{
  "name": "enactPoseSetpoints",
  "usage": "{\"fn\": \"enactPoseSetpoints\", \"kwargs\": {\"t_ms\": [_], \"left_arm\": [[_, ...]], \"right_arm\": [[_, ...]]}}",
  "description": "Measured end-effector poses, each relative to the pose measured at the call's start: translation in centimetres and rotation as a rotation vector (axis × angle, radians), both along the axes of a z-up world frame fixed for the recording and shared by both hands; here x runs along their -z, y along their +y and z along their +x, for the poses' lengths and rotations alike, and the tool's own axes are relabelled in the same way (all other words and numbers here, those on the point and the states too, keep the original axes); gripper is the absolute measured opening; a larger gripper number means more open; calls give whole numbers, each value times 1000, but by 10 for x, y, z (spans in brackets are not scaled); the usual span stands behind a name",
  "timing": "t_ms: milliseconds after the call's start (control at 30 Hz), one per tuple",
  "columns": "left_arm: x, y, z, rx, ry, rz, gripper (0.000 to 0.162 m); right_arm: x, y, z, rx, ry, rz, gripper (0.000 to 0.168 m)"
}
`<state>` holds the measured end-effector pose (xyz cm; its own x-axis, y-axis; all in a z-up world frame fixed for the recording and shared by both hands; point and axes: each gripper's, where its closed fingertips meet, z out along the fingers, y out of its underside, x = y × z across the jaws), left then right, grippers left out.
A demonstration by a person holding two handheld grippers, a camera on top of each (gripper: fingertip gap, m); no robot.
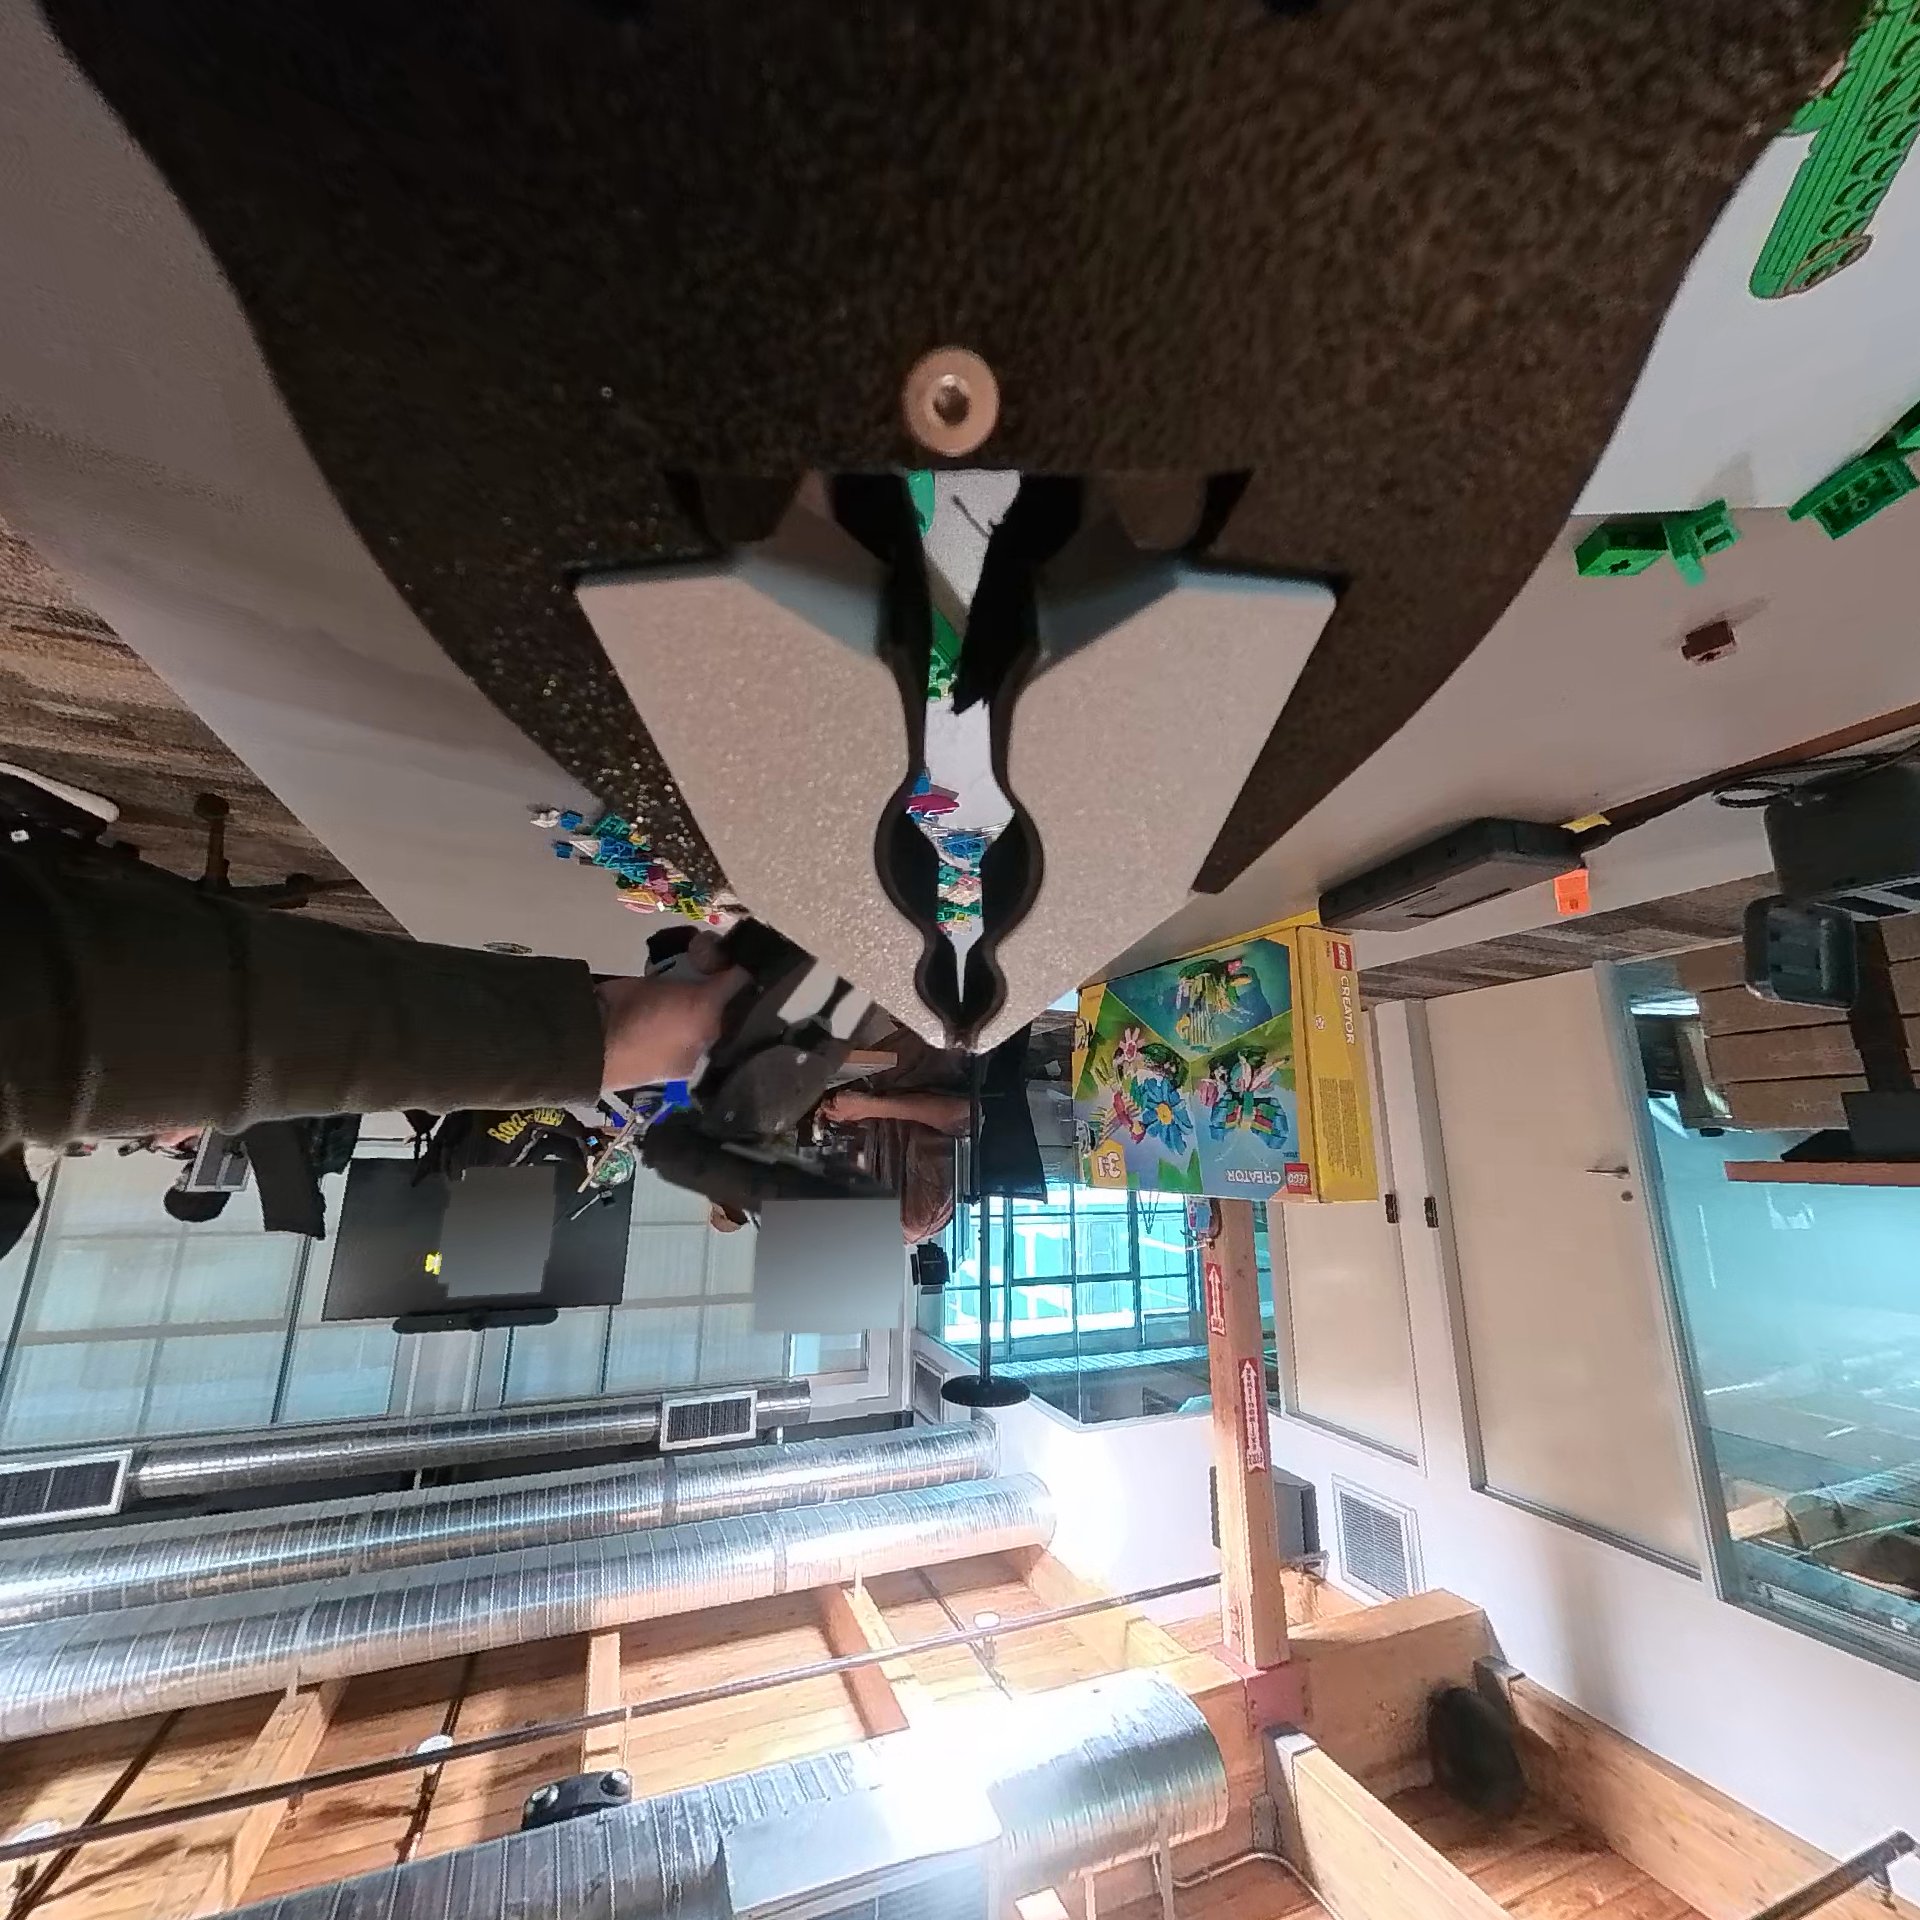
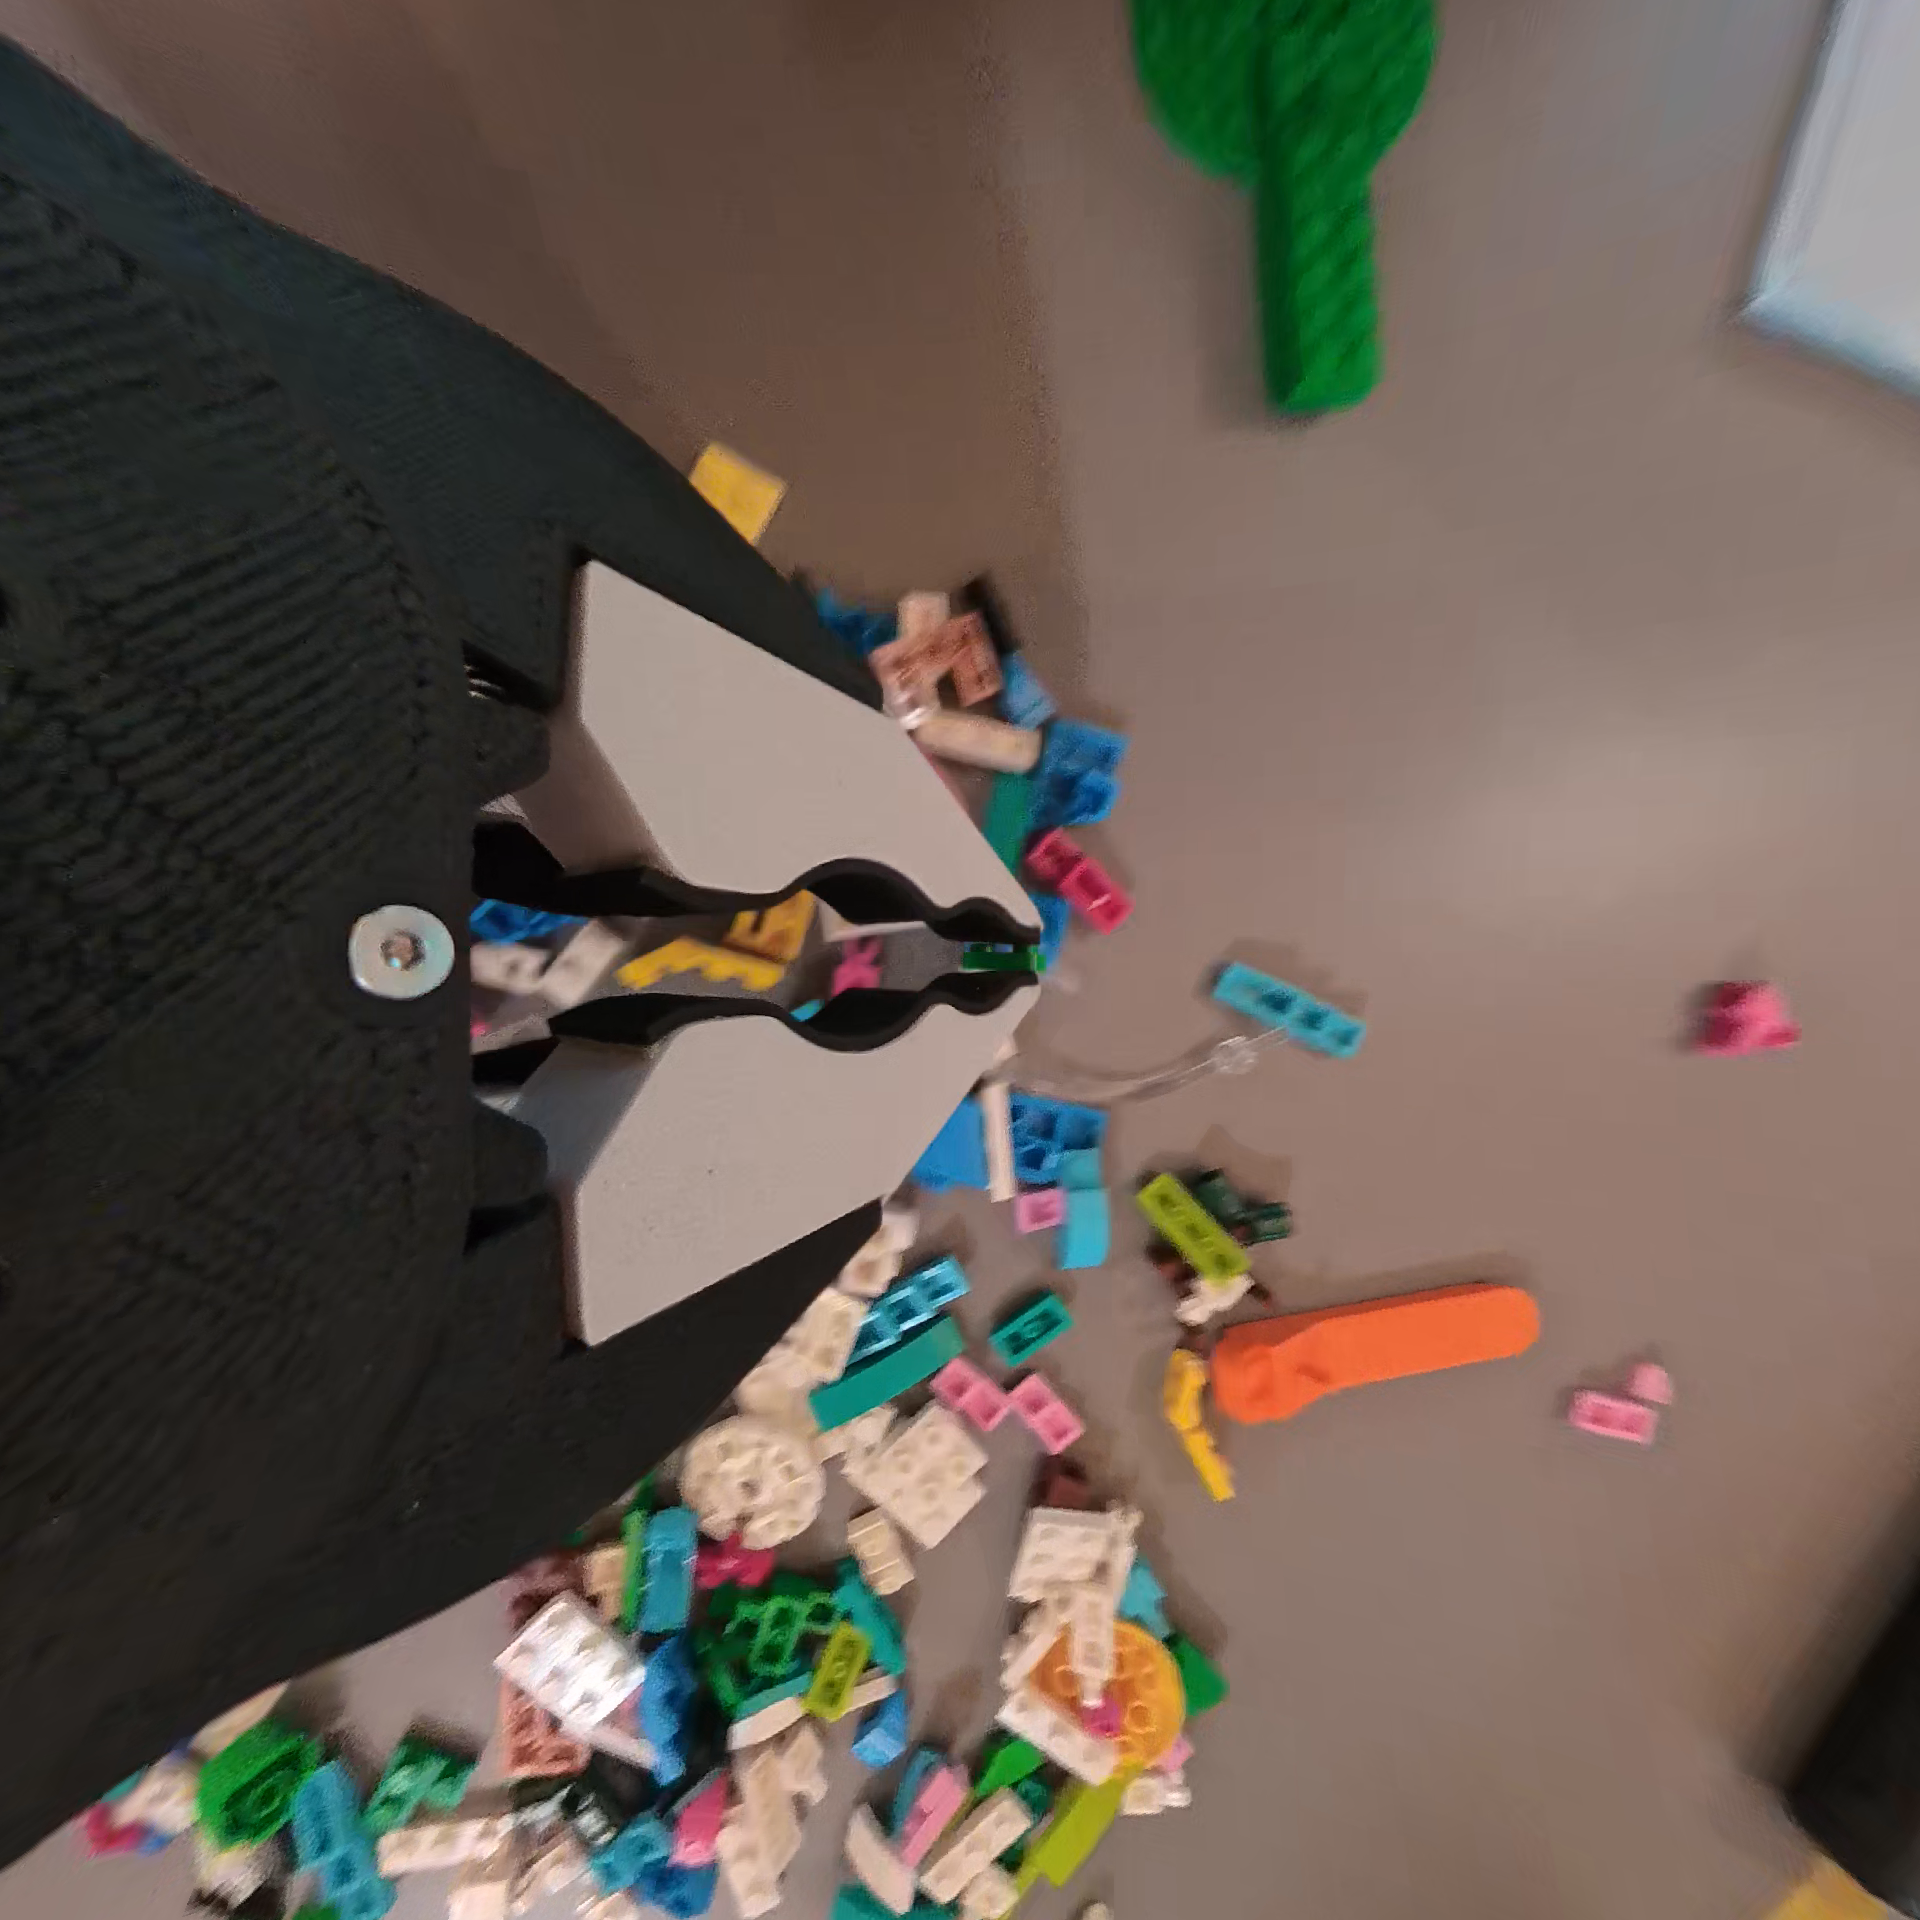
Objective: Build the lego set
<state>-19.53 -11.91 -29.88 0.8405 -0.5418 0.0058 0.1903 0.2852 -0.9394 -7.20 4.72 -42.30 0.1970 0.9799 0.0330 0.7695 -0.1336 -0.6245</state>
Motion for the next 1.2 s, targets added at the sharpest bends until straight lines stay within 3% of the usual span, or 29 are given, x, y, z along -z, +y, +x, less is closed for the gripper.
{"fn": "enactPoseSetpoints", "kwargs": {"t_ms": [33,133,267,433,567,800,933,1033,1200], "left_arm": [[0,0,0,1,2,0,0],[0,-1,3,7,10,4,0],[0,-6,6,16,21,12,0],[-2,-14,15,25,76,50,0],[-1,-19,25,37,139,87,0],[-1,-19,26,41,137,84,0],[0,-18,25,40,133,79,0],[0,-17,25,38,137,80,0],[0,-15,23,35,126,71,0]], "right_arm": [[-8,-4,-14,5,50,-8,3],[-25,-34,-80,-35,217,-99,3],[-7,-82,-152,-188,161,-218,3],[8,-123,-167,-269,48,-588,3],[13,-122,-163,-238,0,-662,3],[10,-119,-155,-231,3,-544,18],[7,-107,-151,-220,12,-363,28],[-8,-89,-158,-181,136,-127,32],[-57,-42,-149,94,482,388,28]]}}
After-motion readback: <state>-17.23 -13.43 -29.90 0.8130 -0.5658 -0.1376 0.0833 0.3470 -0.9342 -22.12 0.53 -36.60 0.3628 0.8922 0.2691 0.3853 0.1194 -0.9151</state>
